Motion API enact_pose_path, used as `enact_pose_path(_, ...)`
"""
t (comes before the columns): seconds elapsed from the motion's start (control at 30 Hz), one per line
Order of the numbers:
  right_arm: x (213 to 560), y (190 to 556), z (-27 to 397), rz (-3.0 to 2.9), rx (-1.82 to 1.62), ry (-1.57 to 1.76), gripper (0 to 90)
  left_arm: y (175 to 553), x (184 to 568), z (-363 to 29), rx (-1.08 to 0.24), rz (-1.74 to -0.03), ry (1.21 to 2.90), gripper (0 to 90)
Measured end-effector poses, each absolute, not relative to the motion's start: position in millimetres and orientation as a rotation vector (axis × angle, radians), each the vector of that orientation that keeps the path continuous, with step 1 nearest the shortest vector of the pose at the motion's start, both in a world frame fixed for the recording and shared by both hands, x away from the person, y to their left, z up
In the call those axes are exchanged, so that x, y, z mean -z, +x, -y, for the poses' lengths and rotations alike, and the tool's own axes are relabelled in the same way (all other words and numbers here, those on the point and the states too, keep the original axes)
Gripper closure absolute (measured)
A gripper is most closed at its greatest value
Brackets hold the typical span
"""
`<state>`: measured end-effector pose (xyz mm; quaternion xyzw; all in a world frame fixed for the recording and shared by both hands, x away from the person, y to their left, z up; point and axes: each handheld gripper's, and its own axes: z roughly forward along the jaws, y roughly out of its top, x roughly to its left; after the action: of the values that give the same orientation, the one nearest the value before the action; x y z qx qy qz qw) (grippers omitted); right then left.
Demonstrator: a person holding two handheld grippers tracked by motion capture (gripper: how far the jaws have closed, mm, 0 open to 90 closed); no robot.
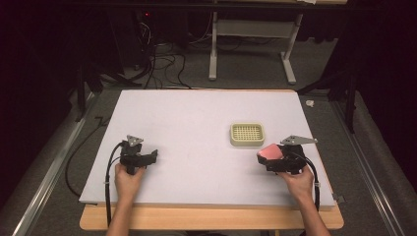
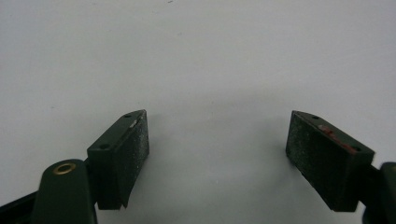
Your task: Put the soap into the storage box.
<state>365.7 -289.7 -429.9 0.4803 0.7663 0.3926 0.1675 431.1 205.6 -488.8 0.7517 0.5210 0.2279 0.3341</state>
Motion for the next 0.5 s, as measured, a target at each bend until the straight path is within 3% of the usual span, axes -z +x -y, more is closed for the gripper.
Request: enact_pose_path(0.5,417.6,388.6,280.0,-2.165,-1.108,1.402,13.7,431.1,488.7,-205.7,-0.594,-1.361,1.961,21.9)
